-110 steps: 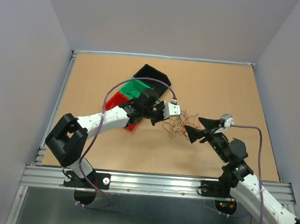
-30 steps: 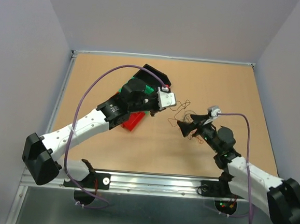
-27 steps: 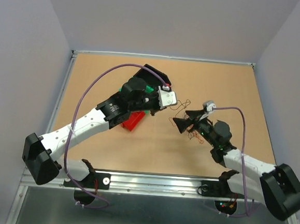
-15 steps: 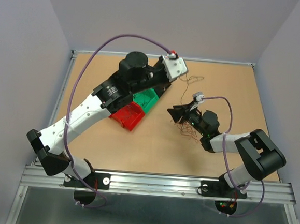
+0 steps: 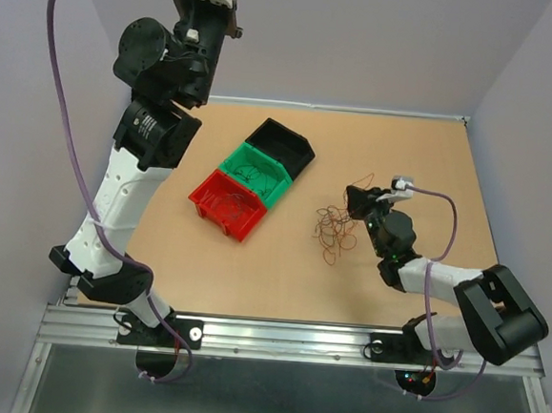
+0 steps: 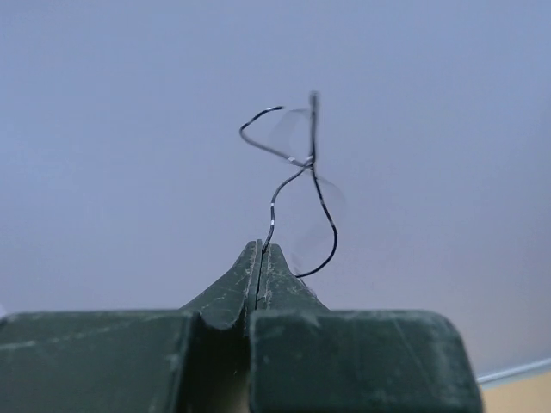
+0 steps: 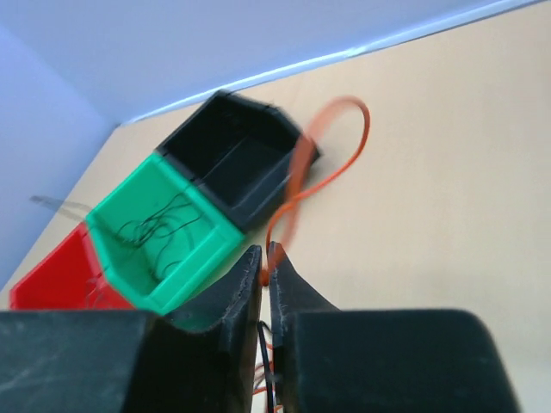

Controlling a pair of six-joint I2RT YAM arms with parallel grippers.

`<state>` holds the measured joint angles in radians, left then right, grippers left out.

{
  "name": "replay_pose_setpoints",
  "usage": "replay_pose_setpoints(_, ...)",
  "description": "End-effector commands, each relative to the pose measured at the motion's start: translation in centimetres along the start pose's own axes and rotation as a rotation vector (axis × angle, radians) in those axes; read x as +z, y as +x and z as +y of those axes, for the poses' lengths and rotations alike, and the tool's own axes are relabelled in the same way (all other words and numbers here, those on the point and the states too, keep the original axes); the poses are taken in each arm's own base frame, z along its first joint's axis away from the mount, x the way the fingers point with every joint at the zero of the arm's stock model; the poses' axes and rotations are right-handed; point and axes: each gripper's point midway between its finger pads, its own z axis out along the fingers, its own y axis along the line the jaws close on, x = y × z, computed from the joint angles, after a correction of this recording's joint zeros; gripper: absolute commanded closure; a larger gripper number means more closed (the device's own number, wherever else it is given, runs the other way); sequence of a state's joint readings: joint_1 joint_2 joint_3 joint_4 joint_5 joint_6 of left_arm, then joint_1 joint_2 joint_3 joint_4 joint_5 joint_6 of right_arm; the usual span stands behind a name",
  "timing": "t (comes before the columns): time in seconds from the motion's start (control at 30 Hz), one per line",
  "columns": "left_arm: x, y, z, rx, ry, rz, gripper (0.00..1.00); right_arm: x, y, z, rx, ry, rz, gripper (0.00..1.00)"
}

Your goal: Untangle the cables

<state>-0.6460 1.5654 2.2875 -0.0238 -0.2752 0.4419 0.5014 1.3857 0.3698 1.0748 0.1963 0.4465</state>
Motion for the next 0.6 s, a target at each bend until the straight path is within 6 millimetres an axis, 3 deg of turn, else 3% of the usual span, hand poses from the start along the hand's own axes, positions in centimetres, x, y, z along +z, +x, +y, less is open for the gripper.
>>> replay_pose_setpoints(0.0, 1.0, 2.9, 2.3, -0.004, -0.187, 0.053, 1.0, -2.3, -2.3, -5.1, 0.011, 0.266, -0.097, 0.82)
replay_pose_setpoints(0.03, 1.1, 2.6, 3.1, -0.026, -0.213, 0.045, 1.0, -2.9, -2.8, -5.7, 0.012, 0.296, -0.115, 0.82)
replay_pose_setpoints(0.07, 1.7, 3.7, 3.8, -0.017, -0.206, 0.063, 1.0, -4.1, -3.5, -6.6, 0.014, 0.343, -0.151, 0.82)
replay_pose_setpoints(0.13, 2.2, 3.8, 3.2, -0.056, -0.144, 0.051, 1.0, -5.2, -4.3, -7.3, 0.02, 0.376, -0.191, 0.82)
replay_pose_setpoints(0.17, 2.4, 3.9, 2.0, -0.052, -0.072, 0.041, 1.0, -5.6, -4.6, -7.4, 0.025, 0.376, -0.201, 0.83)
replay_pose_setpoints(0.2, 2.3, 5.0, 1.1, -0.038, -0.032, 0.071, 1.0, -6.2, -5.7, -7.0, 0.038, 0.362, -0.234, 0.84)
replay_pose_setpoints(0.23, 2.4, 6.8, 0.1, -0.029, -0.003, 0.104, 1.0, -6.7, -5.4, -7.2, 0.036, 0.36, -0.231, 0.84)
replay_pose_setpoints(0.5, 3.3, 13.8, -1.3, 0.02, 0.012, 0.233, 1.0, -8.9, -6.9, -7.3, 0.042, 0.364, -0.269, 0.83)
replay_pose_setpoints(0.53, 3.2, 14.7, -2.1, 0.021, 0.05, 0.245, 1.0, -9.3, -7.0, -7.4, 0.044, 0.368, -0.273, 0.8)
replay_pose_setpoints(0.57, 3.2, 15.3, -2.6, 0.02, 0.07, 0.252, 1.0, -9.4, -7.2, -7.3, 0.043, 0.369, -0.274, 0.7)
